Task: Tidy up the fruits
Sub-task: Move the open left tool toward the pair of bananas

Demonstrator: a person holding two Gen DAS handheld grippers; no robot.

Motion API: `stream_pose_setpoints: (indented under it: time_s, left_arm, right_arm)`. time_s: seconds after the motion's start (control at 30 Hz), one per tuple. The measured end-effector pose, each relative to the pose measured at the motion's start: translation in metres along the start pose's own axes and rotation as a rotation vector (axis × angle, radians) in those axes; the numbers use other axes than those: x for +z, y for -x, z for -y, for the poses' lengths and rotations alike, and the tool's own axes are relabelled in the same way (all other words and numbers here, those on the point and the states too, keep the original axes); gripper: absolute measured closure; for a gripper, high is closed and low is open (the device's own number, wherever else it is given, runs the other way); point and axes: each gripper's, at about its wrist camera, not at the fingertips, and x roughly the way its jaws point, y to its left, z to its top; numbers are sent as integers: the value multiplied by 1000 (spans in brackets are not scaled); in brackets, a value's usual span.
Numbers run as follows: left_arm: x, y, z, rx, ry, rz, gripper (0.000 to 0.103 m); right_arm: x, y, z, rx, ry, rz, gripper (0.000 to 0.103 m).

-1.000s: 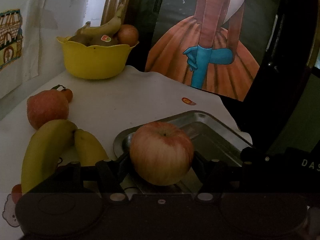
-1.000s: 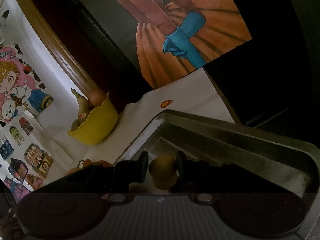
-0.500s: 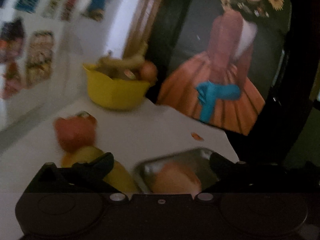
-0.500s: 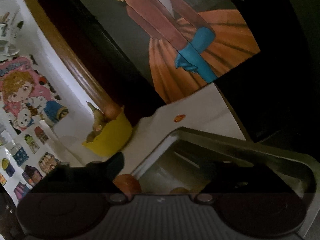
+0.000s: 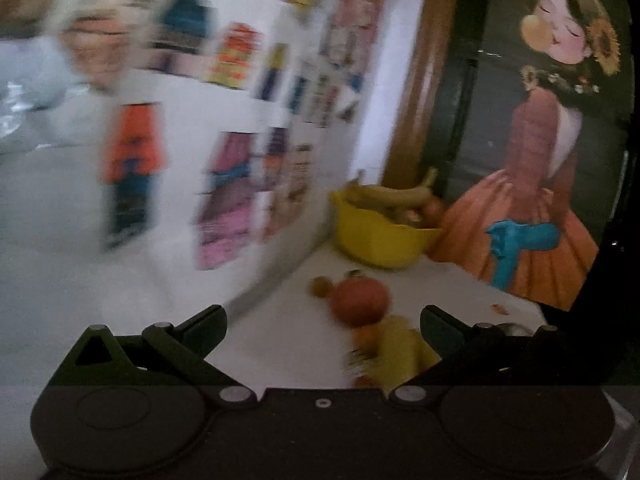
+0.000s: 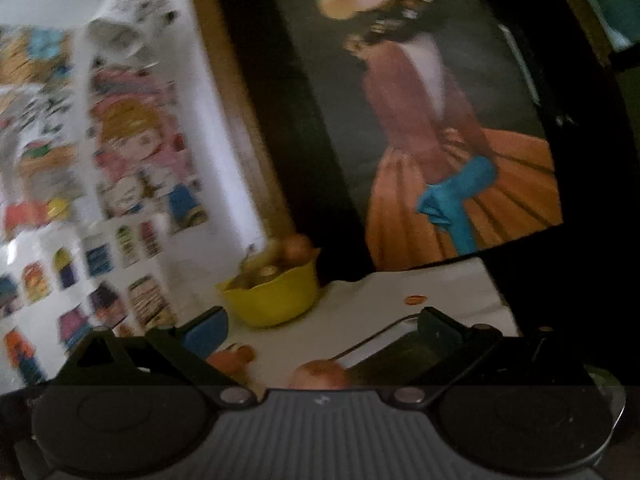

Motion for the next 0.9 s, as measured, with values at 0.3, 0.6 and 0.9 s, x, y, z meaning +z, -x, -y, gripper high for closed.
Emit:
stream_pose_setpoints:
  time_s: [0.3,0.6,0.9]
  left_arm:
    - [-15,46,-53,62,-35,-15,1]
    - [-40,62,-65,47,-67,-56,1]
    - [-47,60,-63,37,-83,-74,1]
  right_arm:
    - [-37,25,-76,28,102,-104,0]
    - [-76,37,-109,-20,182,-225,0]
    - [-88,35,-108,-59,197,-281,0]
